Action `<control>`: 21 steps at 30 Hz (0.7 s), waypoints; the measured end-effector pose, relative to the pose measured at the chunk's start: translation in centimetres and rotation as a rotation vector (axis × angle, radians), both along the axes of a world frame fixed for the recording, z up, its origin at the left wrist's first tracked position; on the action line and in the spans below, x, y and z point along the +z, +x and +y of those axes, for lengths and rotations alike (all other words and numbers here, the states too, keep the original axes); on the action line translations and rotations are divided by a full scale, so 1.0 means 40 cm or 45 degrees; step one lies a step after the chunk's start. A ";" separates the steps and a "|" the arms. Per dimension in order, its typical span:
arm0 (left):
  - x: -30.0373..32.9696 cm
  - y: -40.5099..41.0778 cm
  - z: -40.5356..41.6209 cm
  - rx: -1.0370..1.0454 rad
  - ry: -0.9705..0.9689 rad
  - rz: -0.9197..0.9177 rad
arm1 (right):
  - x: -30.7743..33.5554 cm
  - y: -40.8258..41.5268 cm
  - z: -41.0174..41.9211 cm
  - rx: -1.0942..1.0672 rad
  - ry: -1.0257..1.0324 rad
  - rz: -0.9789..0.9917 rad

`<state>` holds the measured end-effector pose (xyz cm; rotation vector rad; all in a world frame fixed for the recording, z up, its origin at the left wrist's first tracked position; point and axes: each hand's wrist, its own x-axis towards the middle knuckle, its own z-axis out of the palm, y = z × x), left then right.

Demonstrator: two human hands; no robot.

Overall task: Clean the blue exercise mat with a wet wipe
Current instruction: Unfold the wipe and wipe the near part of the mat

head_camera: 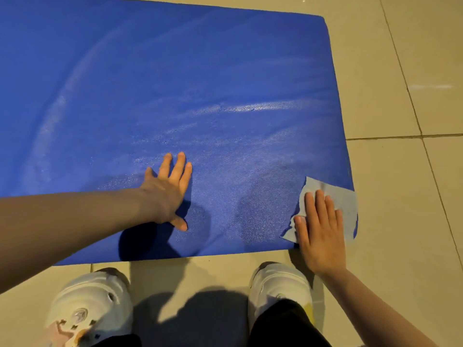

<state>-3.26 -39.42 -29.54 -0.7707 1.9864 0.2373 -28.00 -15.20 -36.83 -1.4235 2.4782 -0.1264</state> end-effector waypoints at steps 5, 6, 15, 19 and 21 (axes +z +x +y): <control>-0.006 -0.024 0.011 0.029 -0.028 -0.118 | 0.002 -0.015 0.020 -0.097 -0.066 -0.005; -0.005 -0.024 0.012 0.039 -0.025 -0.125 | 0.001 -0.019 0.023 -0.108 -0.075 -0.005; 0.003 -0.031 0.007 0.253 0.031 -0.050 | 0.004 -0.021 0.050 -0.079 -0.093 0.025; 0.011 -0.045 0.012 0.313 -0.005 0.000 | 0.012 0.030 -0.007 0.499 -0.071 0.023; 0.013 -0.039 0.013 0.338 -0.016 0.055 | 0.008 0.053 -0.059 0.889 -0.097 0.025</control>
